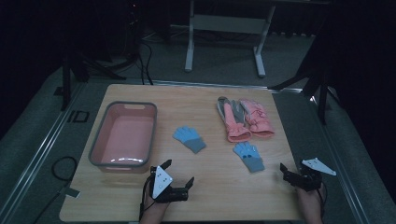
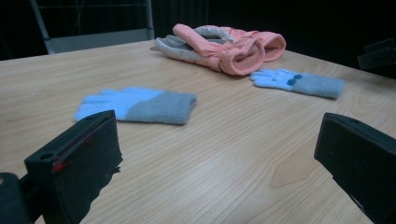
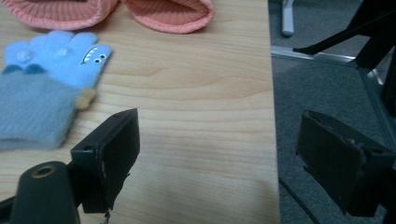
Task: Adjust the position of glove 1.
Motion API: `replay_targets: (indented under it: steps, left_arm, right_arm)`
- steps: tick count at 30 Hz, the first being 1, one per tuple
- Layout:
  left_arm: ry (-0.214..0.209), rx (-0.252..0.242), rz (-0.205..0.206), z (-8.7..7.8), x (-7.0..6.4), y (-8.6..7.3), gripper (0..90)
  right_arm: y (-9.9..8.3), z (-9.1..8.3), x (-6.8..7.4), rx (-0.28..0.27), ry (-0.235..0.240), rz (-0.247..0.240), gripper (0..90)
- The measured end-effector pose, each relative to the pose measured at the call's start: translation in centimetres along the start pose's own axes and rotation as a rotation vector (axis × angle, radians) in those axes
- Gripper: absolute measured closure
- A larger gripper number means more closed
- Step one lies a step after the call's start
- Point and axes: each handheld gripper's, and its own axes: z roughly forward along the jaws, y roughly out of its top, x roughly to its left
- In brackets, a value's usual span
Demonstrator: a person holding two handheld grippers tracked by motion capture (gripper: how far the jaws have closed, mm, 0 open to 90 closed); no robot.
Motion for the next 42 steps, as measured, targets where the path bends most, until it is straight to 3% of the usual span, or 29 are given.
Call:
replay_targets:
  steps: [7, 10, 13, 16, 19, 22, 26, 31, 37, 42]
  left_arm:
    - [0.004, -0.011, -0.019, -0.1, 0.1, 0.0, 0.5]
    - [0.003, -0.013, -0.018, -0.2, 0.1, -0.1, 0.5]
    - [-0.001, -0.015, -0.016, -0.2, 0.2, -0.1, 0.5]
    - [-0.001, -0.015, -0.015, -0.2, 0.1, -0.1, 0.5]
    - [-0.002, -0.015, -0.016, -0.2, 0.1, -0.1, 0.5]
    - [-0.003, -0.015, -0.019, -0.2, 0.2, -0.1, 0.4]
    - [-0.003, -0.013, -0.015, -0.2, 0.1, -0.1, 0.5]
    - [-0.001, -0.016, -0.017, -0.2, 0.1, -0.1, 0.5]
    - [0.005, -0.024, -0.026, -0.3, 0.2, -0.1, 0.5]
    - [0.006, -0.023, -0.022, -0.3, 0.2, -0.1, 0.5]
  right_arm:
    - [1.1, -0.1, 0.0, 0.026, 0.045, 0.004, 12.6]
    - [1.8, -0.2, 0.2, 0.04, 0.03, -0.025, 11.5]
    - [2.8, -0.8, 0.2, 0.021, 0.041, -0.018, 12.6]
    - [4.0, -1.1, -0.1, 0.052, 0.091, 0.02, 13.7]
    - [5.4, -1.1, 0.0, 0.089, 0.073, 0.012, 14.1]
    - [6.2, -1.2, 0.2, 0.099, 0.088, 0.029, 13.6]
    - [7.8, -1.4, 1.3, 0.083, 0.104, -0.042, 12.8]
    - [9.6, -1.3, 2.7, 0.053, 0.124, -0.079, 11.2]
    - [11.9, -1.2, 4.5, 0.03, 0.19, -0.1, 13.1]
    - [13.1, -1.3, 5.6, 0.005, 0.205, -0.128, 14.0]
